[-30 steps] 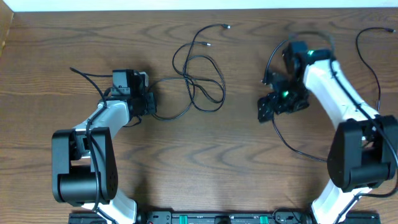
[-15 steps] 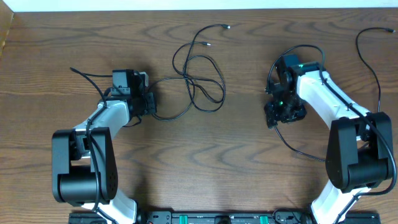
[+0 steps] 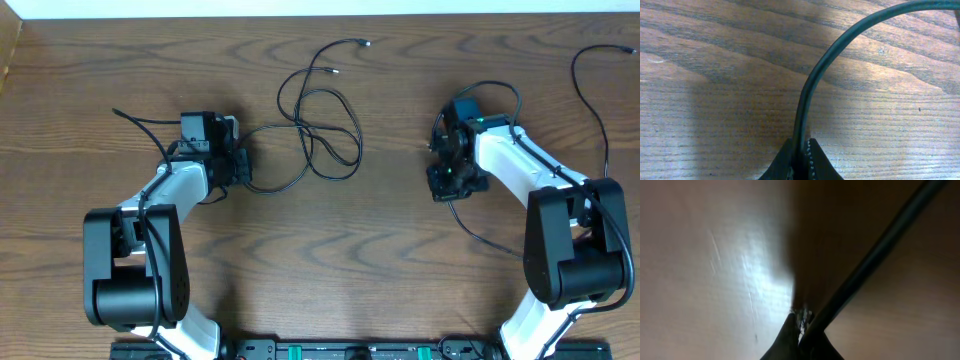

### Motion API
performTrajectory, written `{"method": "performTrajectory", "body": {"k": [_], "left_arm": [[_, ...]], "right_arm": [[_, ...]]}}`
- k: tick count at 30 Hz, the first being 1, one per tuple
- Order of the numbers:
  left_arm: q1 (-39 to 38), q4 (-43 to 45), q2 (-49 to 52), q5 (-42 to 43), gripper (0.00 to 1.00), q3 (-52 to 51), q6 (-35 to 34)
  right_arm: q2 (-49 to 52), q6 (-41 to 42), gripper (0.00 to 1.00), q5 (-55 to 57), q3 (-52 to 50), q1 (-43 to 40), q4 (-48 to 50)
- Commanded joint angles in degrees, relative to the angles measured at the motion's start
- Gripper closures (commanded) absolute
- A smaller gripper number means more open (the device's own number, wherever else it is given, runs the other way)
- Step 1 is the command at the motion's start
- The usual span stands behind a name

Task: Untangle cables
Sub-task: 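Carry the grasped black cable rightward to the far right table edge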

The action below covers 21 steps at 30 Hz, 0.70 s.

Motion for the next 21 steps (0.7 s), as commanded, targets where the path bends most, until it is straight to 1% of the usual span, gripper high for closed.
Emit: {"method": "performTrajectory", "body": {"k": [1, 6, 11, 15, 21], "left_arm": [[-0.3, -0.2, 0.4, 0.7, 0.92, -0.6, 0.2], [-0.3, -0.7, 0.4, 0.7, 0.92, -0.6, 0.2], [-0.3, -0.7, 0.4, 0.7, 0.92, -0.6, 0.2], [-0.3, -1.0, 0.4, 0.7, 0.93, -0.6, 0.2], [-0.3, -1.1, 0.4, 0.7, 0.92, -0.6, 0.2]], "right_arm": [[-0.3, 3.4, 0.99, 1.4, 0.3, -0.9, 4.5], [-0.3, 7.2, 0.99, 7.8, 4.1, -5.0, 15.5], [-0.3, 7.5, 0.99, 14.9, 10.2, -11.2, 23.3], [-0.3, 7.5, 0.99, 23.1, 15.5, -19.0, 31.8], [-0.3, 7.5, 0.99, 24.7, 18.3, -30.4, 38.7]]}}
